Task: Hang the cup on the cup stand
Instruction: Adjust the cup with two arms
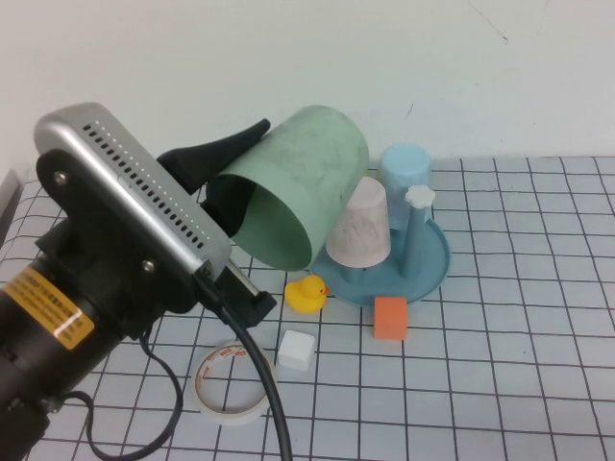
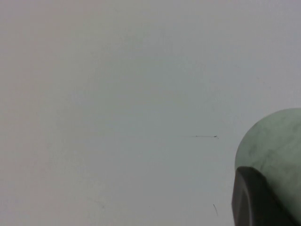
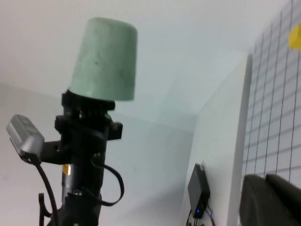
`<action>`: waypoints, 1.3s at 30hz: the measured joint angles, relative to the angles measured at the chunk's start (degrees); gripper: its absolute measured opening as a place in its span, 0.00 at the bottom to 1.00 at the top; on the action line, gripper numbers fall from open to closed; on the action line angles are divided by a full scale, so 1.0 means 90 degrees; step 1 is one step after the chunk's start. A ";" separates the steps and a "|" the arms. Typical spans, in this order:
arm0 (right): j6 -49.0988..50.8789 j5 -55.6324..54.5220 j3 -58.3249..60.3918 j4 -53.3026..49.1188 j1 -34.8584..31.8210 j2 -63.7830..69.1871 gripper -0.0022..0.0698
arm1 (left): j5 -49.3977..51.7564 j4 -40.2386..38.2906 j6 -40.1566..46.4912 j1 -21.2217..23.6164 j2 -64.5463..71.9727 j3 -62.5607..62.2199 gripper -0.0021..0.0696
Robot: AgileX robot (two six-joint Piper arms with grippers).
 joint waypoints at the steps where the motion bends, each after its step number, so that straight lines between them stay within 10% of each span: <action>1: 0.0000 0.0099 -0.0049 0.0000 0.0000 0.0149 0.03 | -0.0044 -0.0056 0.0065 0.0000 0.0000 0.0000 0.04; 13: -0.1269 0.1224 -0.2182 0.0031 0.0000 0.3266 0.11 | -0.0752 -0.0165 0.0339 0.0000 0.0000 0.0000 0.04; 23: -0.1680 0.1404 -0.3280 0.0041 0.0983 0.5159 0.83 | -0.0863 -0.0165 0.0339 0.0000 0.0141 0.0000 0.04; 39: -0.1620 -0.0278 -0.5655 0.0056 0.3174 0.7730 0.89 | -0.0777 -0.1720 0.1092 0.0000 0.0553 0.0000 0.04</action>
